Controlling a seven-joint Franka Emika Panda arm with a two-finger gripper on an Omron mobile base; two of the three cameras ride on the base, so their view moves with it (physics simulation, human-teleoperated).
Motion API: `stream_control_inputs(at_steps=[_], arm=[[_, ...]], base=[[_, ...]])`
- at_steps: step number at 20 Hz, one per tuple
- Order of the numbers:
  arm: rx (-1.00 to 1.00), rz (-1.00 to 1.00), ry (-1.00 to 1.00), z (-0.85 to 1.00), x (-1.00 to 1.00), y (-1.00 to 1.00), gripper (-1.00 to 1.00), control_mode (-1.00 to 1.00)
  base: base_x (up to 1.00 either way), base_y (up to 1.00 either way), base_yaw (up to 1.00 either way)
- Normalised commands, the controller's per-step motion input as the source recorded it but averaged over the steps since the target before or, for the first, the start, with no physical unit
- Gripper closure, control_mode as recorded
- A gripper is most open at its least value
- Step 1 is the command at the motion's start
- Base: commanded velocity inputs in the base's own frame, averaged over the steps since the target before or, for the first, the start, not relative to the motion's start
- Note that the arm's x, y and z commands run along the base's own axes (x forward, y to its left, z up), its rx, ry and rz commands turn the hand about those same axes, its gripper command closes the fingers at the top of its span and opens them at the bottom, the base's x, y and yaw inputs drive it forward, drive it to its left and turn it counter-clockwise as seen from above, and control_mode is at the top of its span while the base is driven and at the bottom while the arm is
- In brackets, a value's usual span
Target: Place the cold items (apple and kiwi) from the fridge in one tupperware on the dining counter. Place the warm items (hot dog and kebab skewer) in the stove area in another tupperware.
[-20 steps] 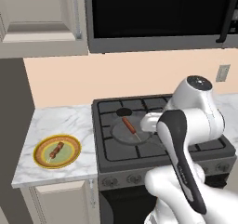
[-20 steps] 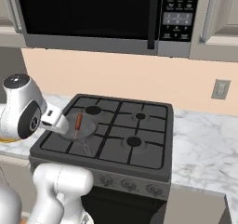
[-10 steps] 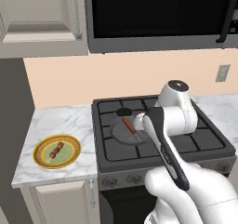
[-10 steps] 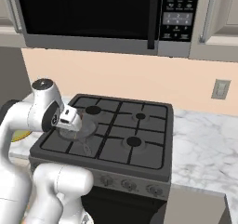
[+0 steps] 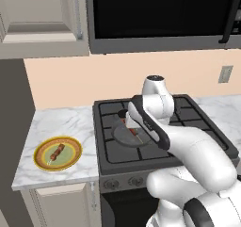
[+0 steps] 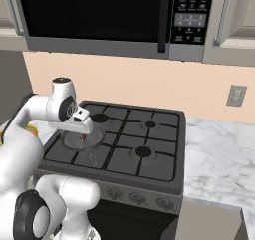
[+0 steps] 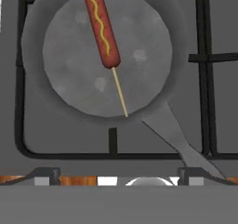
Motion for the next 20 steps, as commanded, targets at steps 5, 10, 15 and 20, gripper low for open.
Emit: stream_control_inputs(at_steps=[5, 10, 15, 20], arm=[[0.00, 0.00, 0.06, -0.46, 0.45, 0.01, -1.00, -1.00], [0.00, 0.01, 0.00, -0.46, 0.34, 0.00, -1.00, -1.00], [0.00, 0.00, 0.00, -0.38, 0.44, 0.02, -1.00, -1.00], [0.00, 0.00, 0.00, -0.30, 0.41, 0.08, -1.00, -1.00]], base=[[0.00, 0.00, 0.00], [0.00, 0.00, 0.00], [0.00, 0.00, 0.00], [0.00, 0.00, 0.00]])
